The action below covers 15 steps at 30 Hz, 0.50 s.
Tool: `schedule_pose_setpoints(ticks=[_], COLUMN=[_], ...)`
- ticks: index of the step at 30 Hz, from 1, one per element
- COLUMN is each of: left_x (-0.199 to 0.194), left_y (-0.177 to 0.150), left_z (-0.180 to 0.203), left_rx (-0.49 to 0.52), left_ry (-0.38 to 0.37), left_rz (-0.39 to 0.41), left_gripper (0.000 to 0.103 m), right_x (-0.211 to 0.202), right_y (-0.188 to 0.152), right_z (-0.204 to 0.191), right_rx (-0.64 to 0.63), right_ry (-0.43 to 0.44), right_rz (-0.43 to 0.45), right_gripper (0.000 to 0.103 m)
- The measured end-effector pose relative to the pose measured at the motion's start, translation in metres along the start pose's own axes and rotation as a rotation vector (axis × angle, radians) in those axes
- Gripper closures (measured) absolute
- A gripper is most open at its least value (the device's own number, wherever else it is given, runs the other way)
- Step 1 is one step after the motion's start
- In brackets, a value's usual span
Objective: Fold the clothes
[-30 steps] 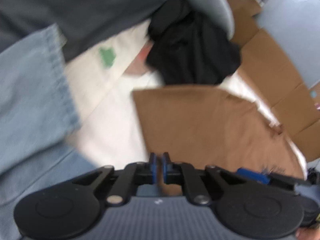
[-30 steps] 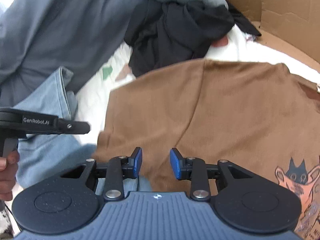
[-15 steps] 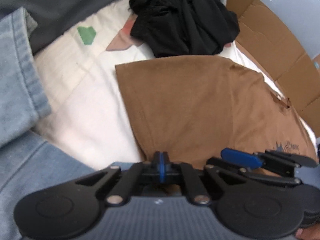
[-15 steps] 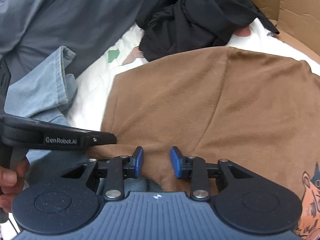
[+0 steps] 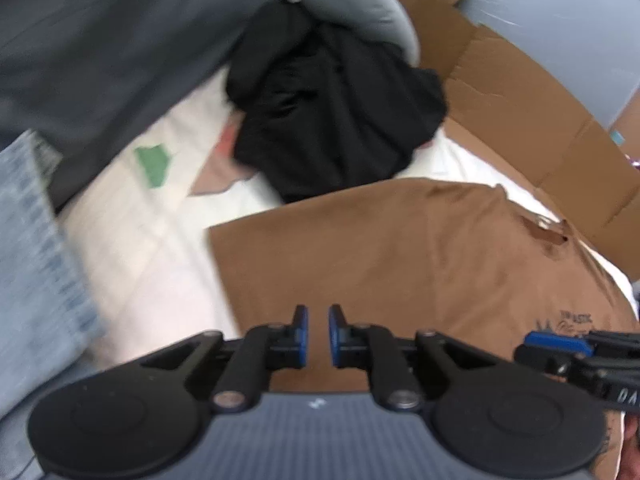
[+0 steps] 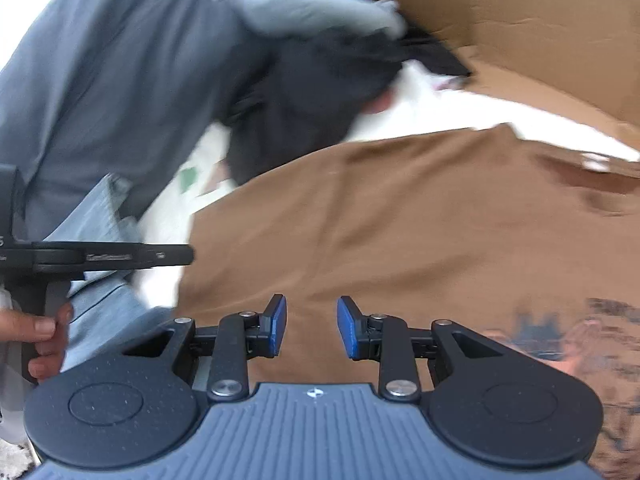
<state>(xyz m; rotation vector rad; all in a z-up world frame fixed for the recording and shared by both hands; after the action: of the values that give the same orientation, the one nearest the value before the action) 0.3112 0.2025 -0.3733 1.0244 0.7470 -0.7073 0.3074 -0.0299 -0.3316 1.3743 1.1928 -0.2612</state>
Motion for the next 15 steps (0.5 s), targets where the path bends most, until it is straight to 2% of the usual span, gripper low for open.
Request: schedule_pose_setpoints(ticks=[4,7,11,15], left_x=[0.008,0.019,0.043,0.068], left_y=[0.008,0.016,0.031,0.042], left_z=[0.031,0.060,0.094,0.126], left_rx=[0.057,0.138,0.204,0.223], left_ry=[-0.045,-0.078,-0.094,-0.103], left_rz=[0.015,0.023,0.032,0.030], left_gripper=[0.085,0.085,0.085,0.085], right_x=[-0.026,-0.041,-0.056,-0.069], right_y=[0.000,-0.003,-0.011,-0.025], right_z=[0.047,0.088,0.156,0.229], right_rx=[0.017,0.019,0.040,0.084], right_ry=[-0.088,-0.169,-0.308,-0.439], right_rz=[0.026,0.041,0.047,0.040], right_gripper=[0.066,0.065,0.064,0.064])
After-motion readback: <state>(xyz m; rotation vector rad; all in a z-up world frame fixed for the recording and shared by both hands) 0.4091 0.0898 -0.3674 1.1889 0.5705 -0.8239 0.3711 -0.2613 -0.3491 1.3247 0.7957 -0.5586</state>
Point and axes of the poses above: each gripper's, at about its wrist camera, not at the fingertips, and x roughly the way its jaws point, z to its right, y to its top, the point moved 8 cm from there along x, roughly the way its jaws point, and after that the axes turned 9 degrees about -x, right-handed, at the moved point
